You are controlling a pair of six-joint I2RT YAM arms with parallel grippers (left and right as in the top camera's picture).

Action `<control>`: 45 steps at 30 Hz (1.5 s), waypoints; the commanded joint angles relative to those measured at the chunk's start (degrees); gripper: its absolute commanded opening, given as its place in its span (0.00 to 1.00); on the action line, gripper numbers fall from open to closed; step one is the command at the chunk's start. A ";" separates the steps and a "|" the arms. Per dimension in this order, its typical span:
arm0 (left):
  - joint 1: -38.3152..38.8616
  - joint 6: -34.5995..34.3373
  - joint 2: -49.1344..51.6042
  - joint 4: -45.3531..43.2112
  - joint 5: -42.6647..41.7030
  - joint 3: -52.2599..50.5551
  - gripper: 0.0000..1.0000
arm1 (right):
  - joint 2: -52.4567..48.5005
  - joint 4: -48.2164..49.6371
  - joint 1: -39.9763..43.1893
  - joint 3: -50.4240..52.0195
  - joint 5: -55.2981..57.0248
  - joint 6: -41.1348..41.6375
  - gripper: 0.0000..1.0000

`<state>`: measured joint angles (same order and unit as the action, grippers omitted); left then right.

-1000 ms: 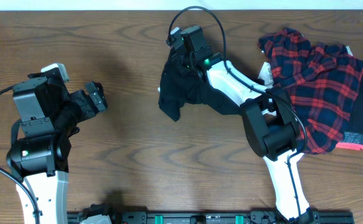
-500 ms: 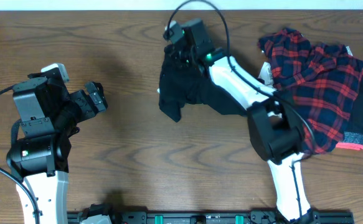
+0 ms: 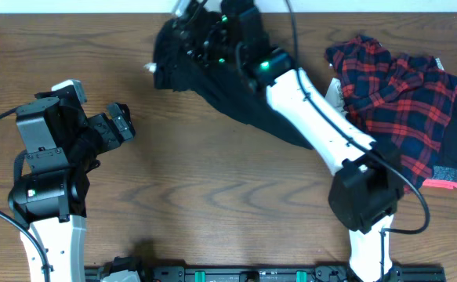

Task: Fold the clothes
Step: 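Grasp the black shirt's left end with the left gripper, stretching it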

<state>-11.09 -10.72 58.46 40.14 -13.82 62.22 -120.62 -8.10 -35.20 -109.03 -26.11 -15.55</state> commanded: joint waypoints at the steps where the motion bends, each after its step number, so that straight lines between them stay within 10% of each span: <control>1: -0.20 -0.72 0.15 0.09 -0.76 1.29 0.98 | -2.08 1.03 -2.34 -0.15 1.31 -1.81 0.01; 2: -0.20 -0.72 0.15 0.09 -0.76 1.29 0.98 | -2.54 0.83 -2.67 -0.15 4.26 -1.60 0.21; 4: -0.20 -0.72 0.15 0.11 -0.76 1.29 0.98 | -3.28 0.20 -2.69 -0.15 14.32 -0.90 0.99; 21: 0.33 -0.68 1.79 -5.95 -0.98 1.29 0.95 | 10.97 -24.48 -0.04 -0.15 36.24 4.07 0.99; 32: 5.03 3.02 17.33 -14.27 -4.76 1.29 0.91 | 18.82 -48.68 7.54 0.00 30.56 17.25 0.99; 45: 11.19 3.21 30.32 -27.43 -5.18 1.29 0.91 | 17.73 -52.70 12.87 3.04 29.18 19.76 0.99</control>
<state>-1.41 -8.64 88.01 16.60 -18.26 62.43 -102.30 -59.92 -22.90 -106.67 4.29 2.92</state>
